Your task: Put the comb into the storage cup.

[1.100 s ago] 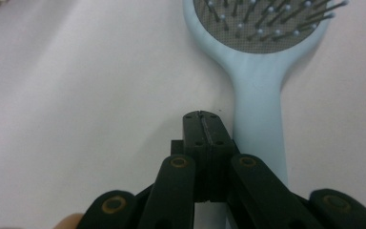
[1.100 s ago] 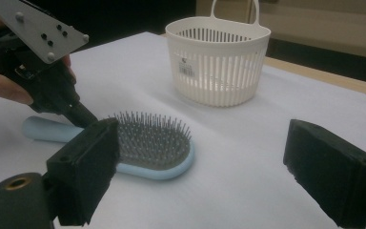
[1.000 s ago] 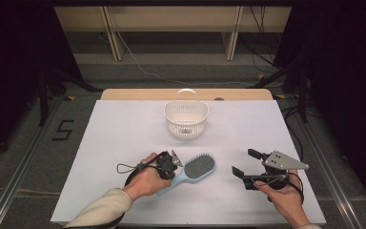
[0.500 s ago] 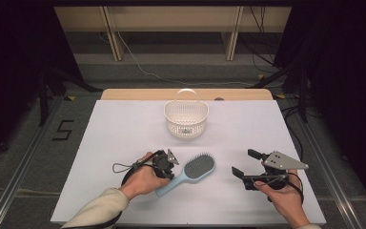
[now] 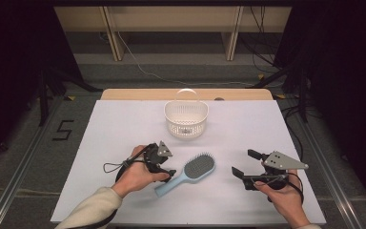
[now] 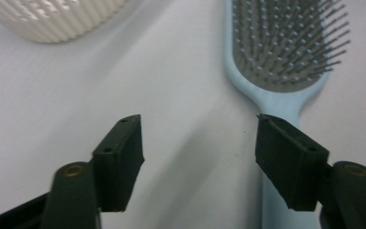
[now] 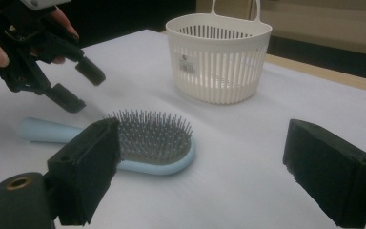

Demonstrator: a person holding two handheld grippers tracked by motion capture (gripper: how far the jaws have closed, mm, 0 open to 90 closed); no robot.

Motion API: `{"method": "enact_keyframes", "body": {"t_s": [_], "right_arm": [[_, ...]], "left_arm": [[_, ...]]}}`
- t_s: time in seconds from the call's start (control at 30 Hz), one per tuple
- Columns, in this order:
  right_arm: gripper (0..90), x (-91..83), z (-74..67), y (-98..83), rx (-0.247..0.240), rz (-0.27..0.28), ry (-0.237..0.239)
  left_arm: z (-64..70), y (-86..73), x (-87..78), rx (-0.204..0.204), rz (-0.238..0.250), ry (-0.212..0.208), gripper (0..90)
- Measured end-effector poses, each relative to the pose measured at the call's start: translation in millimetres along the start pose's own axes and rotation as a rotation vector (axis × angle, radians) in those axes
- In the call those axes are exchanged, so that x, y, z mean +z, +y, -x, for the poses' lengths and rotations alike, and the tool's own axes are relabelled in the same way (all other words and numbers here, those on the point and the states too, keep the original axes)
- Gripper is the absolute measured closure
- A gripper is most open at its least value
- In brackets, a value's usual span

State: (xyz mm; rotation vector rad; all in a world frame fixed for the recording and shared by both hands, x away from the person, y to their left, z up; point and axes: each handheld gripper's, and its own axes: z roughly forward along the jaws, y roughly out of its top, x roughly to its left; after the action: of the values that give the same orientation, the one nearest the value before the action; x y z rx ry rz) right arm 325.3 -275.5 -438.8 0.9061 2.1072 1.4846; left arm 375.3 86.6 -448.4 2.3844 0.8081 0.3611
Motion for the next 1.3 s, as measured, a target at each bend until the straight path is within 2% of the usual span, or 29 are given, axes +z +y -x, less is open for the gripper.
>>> {"method": "enact_keyframes", "body": {"t_s": [0.1, 0.2, 0.3, 0.5, 0.6, 0.7, 0.97, 1.3], "right_arm": [[13.1, -0.4, -0.2, 0.2, -0.001, -0.001, -0.001], [13.1, -0.6, 0.0, 0.1, -0.001, -0.001, 0.000], [13.1, -0.3, 0.0, 0.1, -0.001, -0.001, 0.000], [13.1, -0.6, -0.2, 0.3, 0.000, 0.001, 0.001], [13.1, -0.9, -0.1, 0.4, 0.002, 0.004, 0.002], [13.1, -1.1, -0.1, 0.5, 0.004, 0.006, 0.004], [13.0, -1.6, 0.0, 1.2, 0.003, 0.014, 0.006], [13.1, -1.6, 0.4, 1.0, -0.004, 0.012, 0.013]], "left_arm": [[-2.6, -2.2, -5.0, -0.014, 0.033, 0.018, 25.3], [-3.7, -5.5, -11.2, -0.031, 0.086, 0.012, 19.6], [-5.0, -8.0, -16.9, -0.028, 0.134, 0.004, 15.2], [-4.6, -14.1, -24.8, -0.036, 0.185, -0.012, 8.3], [-4.6, -17.5, -27.7, -0.038, 0.191, -0.031, 2.7], [-5.2, -20.9, -30.4, -0.035, 0.189, -0.028, 0.1], [-8.3, -23.6, -35.5, -0.059, 0.213, -0.035, 0.0], [-7.2, -19.7, -36.2, -0.034, 0.226, -0.035, 1.1]]}}
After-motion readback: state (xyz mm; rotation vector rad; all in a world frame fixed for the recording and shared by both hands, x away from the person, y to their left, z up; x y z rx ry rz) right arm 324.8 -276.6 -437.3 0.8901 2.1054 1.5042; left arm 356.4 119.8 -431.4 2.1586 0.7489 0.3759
